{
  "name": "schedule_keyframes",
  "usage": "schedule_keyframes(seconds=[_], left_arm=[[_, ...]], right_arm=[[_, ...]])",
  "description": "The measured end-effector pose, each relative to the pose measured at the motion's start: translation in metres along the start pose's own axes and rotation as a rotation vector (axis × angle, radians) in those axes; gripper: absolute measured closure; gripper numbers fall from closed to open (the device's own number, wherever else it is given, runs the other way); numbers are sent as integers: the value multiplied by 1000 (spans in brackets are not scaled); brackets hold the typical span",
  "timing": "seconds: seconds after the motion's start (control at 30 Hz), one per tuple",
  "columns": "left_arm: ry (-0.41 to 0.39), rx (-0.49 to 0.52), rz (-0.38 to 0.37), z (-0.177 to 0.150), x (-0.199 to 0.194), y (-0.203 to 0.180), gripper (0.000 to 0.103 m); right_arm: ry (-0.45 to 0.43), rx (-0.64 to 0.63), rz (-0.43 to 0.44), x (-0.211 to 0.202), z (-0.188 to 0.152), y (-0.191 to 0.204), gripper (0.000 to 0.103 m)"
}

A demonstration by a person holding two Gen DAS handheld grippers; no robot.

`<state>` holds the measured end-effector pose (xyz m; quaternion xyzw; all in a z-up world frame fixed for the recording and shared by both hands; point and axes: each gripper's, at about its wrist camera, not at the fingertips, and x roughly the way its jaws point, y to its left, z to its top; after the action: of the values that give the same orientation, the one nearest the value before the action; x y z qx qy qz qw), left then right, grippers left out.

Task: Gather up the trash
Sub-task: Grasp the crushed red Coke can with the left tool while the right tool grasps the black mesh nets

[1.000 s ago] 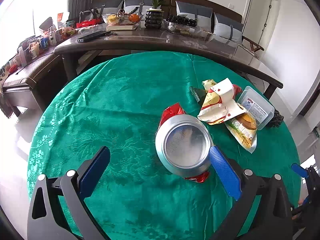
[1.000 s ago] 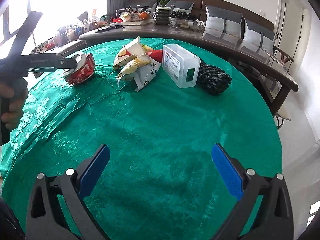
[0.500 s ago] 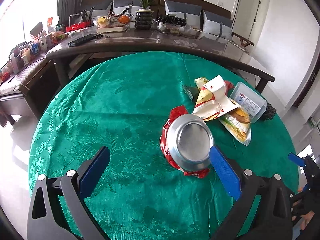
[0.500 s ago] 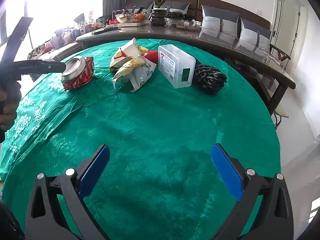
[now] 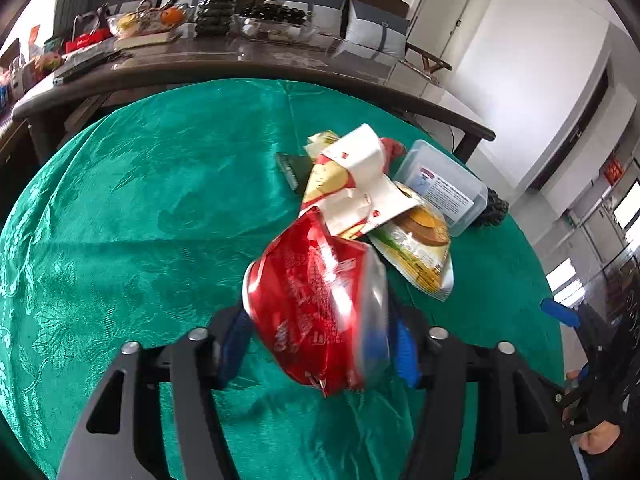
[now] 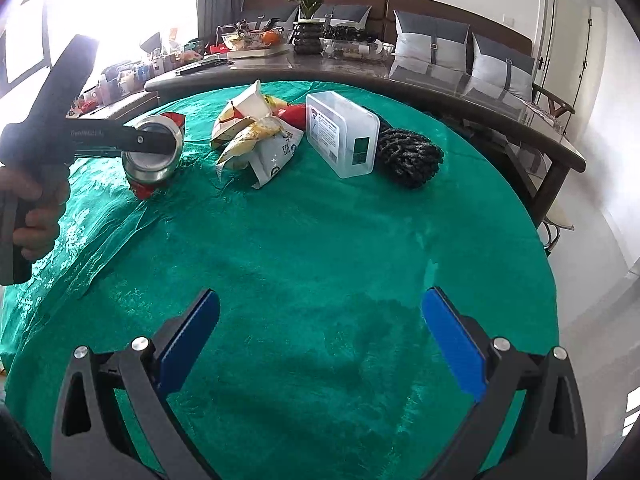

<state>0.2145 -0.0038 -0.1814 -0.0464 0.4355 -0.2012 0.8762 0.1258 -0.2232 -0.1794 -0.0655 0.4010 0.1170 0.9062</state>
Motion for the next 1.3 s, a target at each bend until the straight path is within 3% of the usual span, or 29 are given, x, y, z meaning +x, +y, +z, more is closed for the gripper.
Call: schedule_keyframes(seconds=[0.27, 0.47, 0.57, 0.73, 0.83, 0.9, 0.93, 0.97, 1.1, 1.3], left_arm=[[-67, 132, 108, -8, -5, -46, 56], [-64, 135, 129, -22, -15, -52, 56], [-53, 130, 126, -30, -19, -53, 56], [-47, 108, 110, -35, -25, -54, 56], [-41, 113, 110, -38, -27, -58, 56], [-37, 111, 106, -39, -27, -59, 56], [-37, 109, 104, -39, -27, -59, 56], [-36, 106, 103, -40, -28, -60, 56], [-30, 97, 92, -43, -28, -61, 56], [-28, 70, 81, -48, -30, -64, 56]], right_arm=[[5, 35, 12, 1, 1, -7, 5], [-26, 174, 67, -2, 3, -39, 5], [-10, 178, -33, 10, 21, -65, 5], [11, 134, -14, 35, 64, -90, 6], [24, 76, 25, 49, 91, -89, 23], [62, 41, 20, 61, 99, -88, 46], [75, 36, 40, 66, 101, -88, 53], [84, 40, 74, 68, 102, -89, 71], [66, 80, 122, 53, 94, -92, 76], [39, 231, 65, -2, 52, -95, 76]])
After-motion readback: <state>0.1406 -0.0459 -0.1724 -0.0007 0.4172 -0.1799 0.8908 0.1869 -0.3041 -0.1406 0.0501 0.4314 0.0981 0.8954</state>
